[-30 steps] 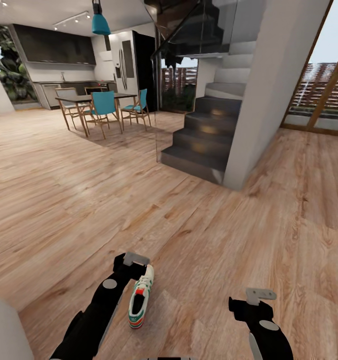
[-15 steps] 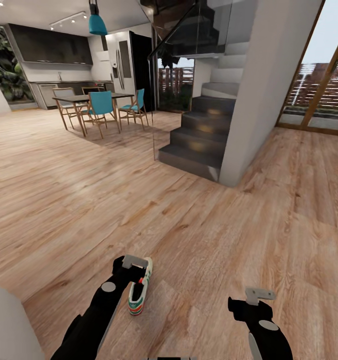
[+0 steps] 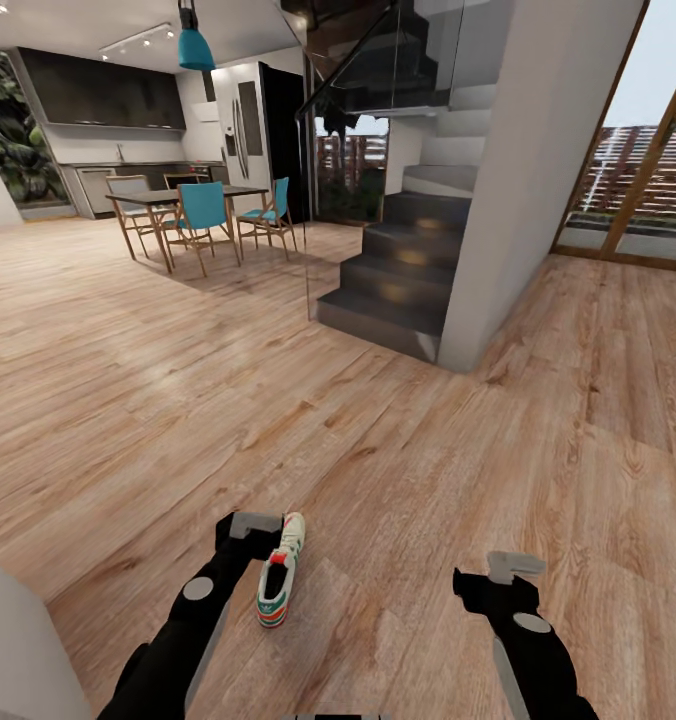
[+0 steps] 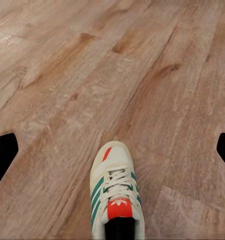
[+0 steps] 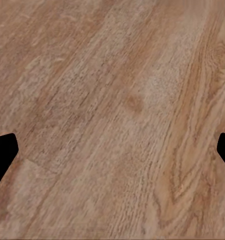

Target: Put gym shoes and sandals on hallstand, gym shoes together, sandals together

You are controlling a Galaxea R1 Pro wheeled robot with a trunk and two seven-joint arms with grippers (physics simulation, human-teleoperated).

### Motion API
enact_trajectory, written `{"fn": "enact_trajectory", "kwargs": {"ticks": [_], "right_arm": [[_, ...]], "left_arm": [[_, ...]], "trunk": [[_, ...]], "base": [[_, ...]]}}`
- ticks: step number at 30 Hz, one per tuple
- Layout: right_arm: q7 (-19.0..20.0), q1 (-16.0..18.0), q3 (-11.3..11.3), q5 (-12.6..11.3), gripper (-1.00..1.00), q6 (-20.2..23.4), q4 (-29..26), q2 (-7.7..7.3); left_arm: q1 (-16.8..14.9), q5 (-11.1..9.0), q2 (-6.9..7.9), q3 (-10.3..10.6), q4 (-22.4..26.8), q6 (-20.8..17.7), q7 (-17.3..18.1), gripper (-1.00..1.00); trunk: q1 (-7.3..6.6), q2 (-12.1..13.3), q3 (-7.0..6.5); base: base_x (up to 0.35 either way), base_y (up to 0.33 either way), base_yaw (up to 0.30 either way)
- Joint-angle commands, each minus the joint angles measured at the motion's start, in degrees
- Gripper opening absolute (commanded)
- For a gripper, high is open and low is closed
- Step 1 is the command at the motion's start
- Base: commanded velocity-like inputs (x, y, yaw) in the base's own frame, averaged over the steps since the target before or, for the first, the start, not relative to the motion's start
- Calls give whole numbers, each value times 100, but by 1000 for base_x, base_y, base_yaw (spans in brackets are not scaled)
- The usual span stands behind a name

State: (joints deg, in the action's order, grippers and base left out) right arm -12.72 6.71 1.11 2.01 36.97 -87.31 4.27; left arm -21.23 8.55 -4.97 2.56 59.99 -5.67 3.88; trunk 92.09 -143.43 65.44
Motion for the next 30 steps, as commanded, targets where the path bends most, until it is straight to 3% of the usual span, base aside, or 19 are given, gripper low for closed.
{"fn": "enact_trajectory", "kwargs": {"ticks": [1,6,8,12,15,21,24,30], "right_arm": [[-2,160,3,19,100,45,-6,3],[3,696,3,19,100,152,-6,3],[13,930,3,14,100,170,-6,3],[21,1062,-1,4,100,177,-6,8],[23,1097,-9,2,100,179,-6,17],[16,1112,-38,4,100,176,-7,13],[15,1112,-48,8,100,172,-11,12],[15,1108,-50,9,100,172,-14,12]], "left_arm": [[-2,56,-2,-12,-91,56,32,100],[-4,51,-8,-18,-502,466,35,100],[-4,49,-15,-22,-865,902,34,100],[-48,-15,-20,-33,-1725,1432,18,100],[-93,-58,-21,-37,-2109,1690,5,100],[-100,-72,-23,-36,-2241,1803,-1,100],[-101,-73,-22,-137,-2245,1806,-2,100],[-101,-68,-22,-243,-2245,1812,0,100]], "trunk": [[-1,-2,5],[-1,-2,5],[-1,-2,5],[-1,-2,5],[-1,-2,5],[-1,-2,5],[-1,-2,5],[14,-10,139]], "base": [[0,0,0],[0,0,0],[0,0,0],[0,0,0],[0,0,0],[0,0,0],[0,0,0],[0,0,0]]}}
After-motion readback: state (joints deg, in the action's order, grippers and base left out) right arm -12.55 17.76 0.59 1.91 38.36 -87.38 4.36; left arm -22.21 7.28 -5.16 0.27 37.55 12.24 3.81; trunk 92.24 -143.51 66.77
